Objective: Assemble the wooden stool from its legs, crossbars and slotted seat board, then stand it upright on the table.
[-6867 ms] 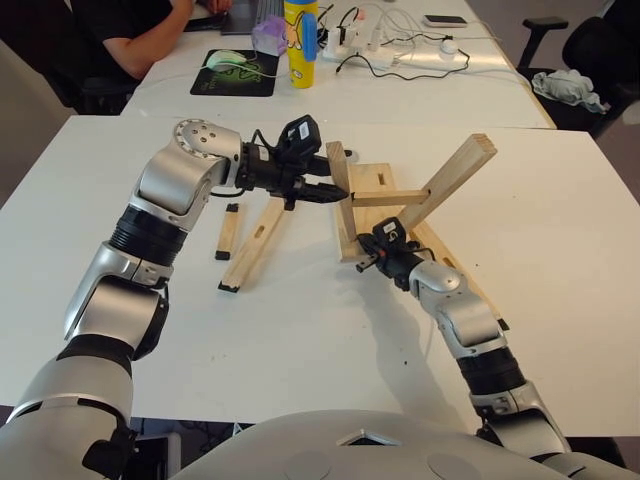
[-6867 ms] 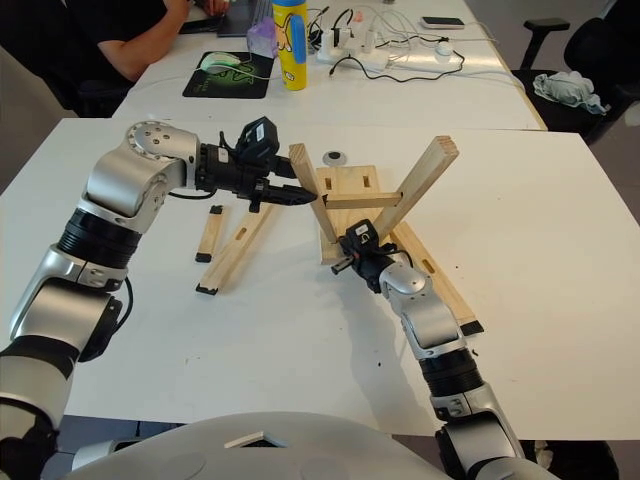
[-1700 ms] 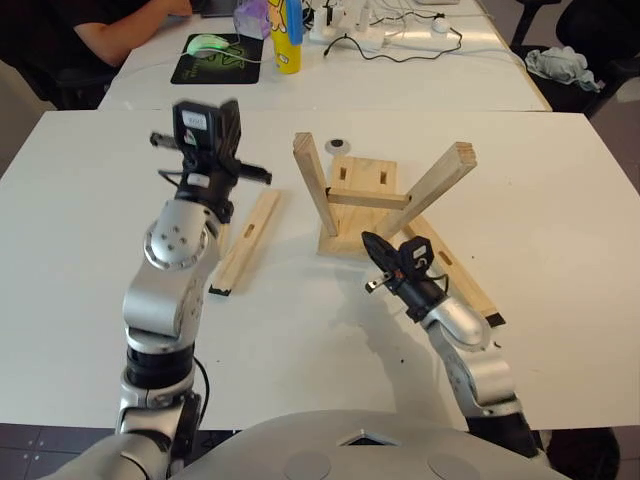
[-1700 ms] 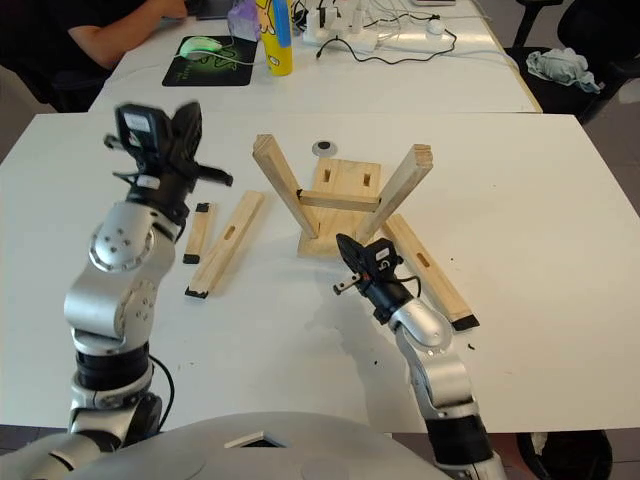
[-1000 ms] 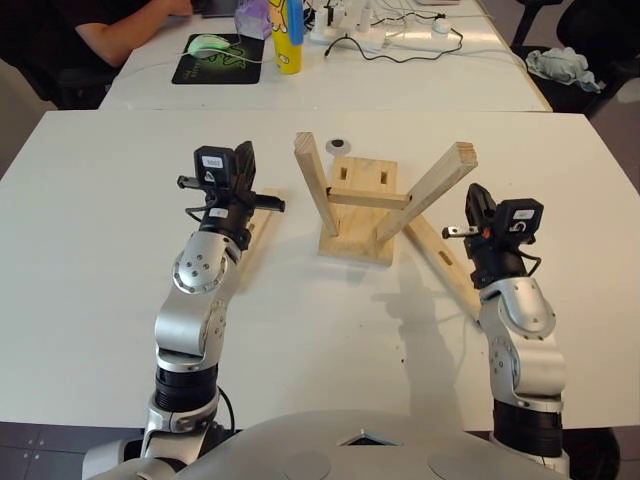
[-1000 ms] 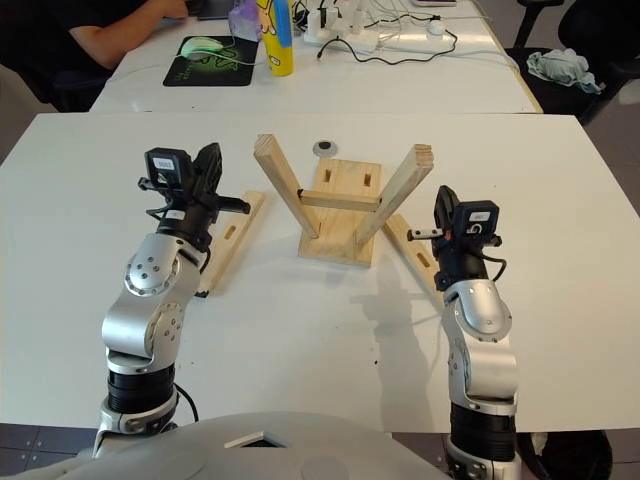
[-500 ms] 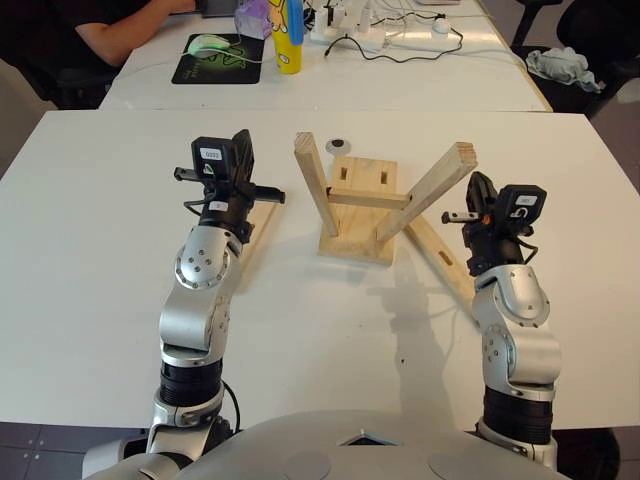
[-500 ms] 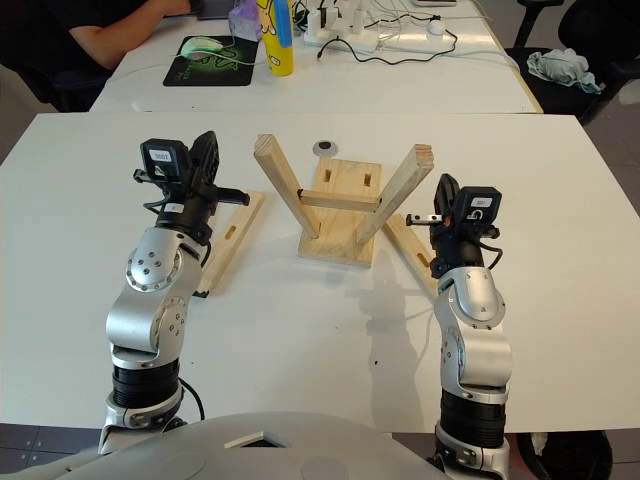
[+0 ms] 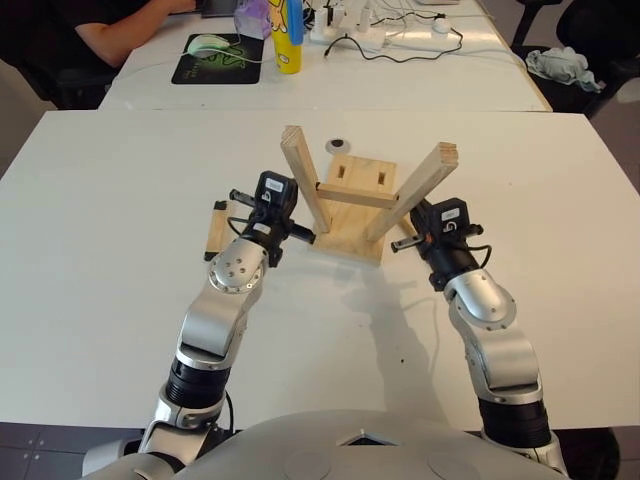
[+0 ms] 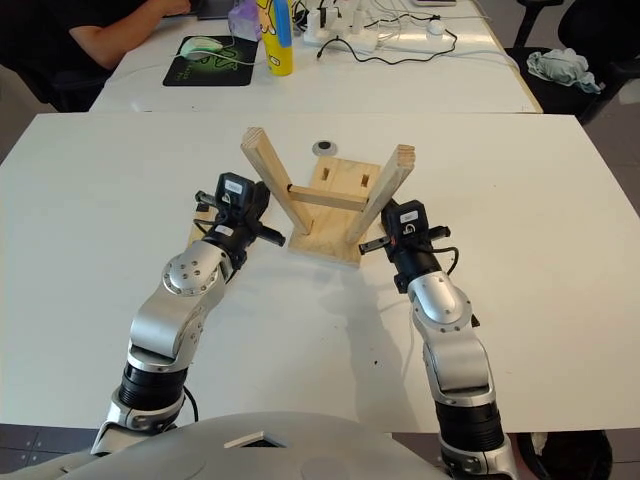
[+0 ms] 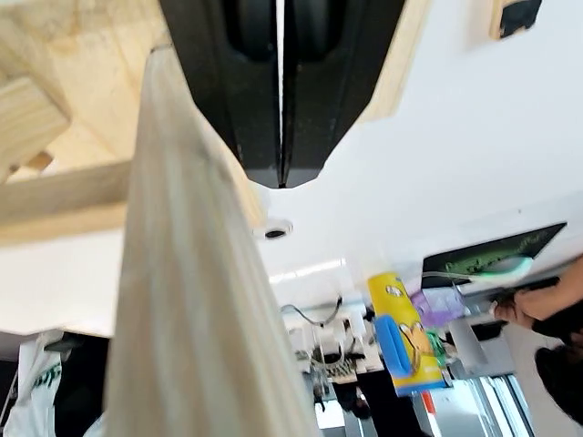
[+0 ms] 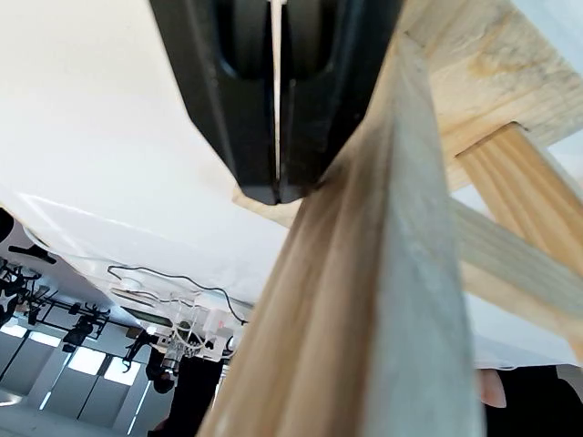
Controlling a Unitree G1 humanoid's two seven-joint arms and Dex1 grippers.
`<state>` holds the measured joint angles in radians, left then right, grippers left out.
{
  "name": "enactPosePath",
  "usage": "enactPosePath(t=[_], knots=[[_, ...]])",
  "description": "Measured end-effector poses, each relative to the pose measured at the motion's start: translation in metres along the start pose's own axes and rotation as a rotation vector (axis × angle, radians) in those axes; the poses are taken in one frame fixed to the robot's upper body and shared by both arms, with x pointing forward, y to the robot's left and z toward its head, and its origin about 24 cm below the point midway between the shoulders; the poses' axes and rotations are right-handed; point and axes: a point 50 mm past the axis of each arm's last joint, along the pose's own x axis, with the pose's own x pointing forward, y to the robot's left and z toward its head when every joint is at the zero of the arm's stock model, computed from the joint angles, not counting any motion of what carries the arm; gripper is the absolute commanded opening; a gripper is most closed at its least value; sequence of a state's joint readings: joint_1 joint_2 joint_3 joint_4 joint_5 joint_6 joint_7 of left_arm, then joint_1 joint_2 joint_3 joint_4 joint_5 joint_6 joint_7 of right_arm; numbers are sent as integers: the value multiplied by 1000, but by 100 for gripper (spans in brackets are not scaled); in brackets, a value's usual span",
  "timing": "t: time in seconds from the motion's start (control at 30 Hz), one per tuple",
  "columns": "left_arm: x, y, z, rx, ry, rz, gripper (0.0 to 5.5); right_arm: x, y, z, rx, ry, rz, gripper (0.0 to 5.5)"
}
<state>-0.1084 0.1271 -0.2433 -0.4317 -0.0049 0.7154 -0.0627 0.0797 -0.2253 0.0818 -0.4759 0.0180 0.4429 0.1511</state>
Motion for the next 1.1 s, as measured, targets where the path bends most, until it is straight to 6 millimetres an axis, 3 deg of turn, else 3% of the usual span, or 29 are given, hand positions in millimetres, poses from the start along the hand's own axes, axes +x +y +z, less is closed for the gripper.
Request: enactPosePath(t=[0.23,0.43,0.57,0.73,0.9,1.1], knots=[[-3,18,-10,-3,59,-11,1,15,-22,-25,49,102,-2,0],[-11,17,-11,87,97,-381,1,46,-35,-31,95,102,154,0],[-18,23,-12,220,165,-568,1,56,-38,-34,80,102,240,0],[-18,2,-19,300,204,-717,1,59,-33,-38,61,104,327,0],[-7,-9,-30,363,238,-710,1,60,-23,-42,48,113,403,0],[10,-10,-33,575,222,-632,1,63,-9,-43,26,104,458,0]])
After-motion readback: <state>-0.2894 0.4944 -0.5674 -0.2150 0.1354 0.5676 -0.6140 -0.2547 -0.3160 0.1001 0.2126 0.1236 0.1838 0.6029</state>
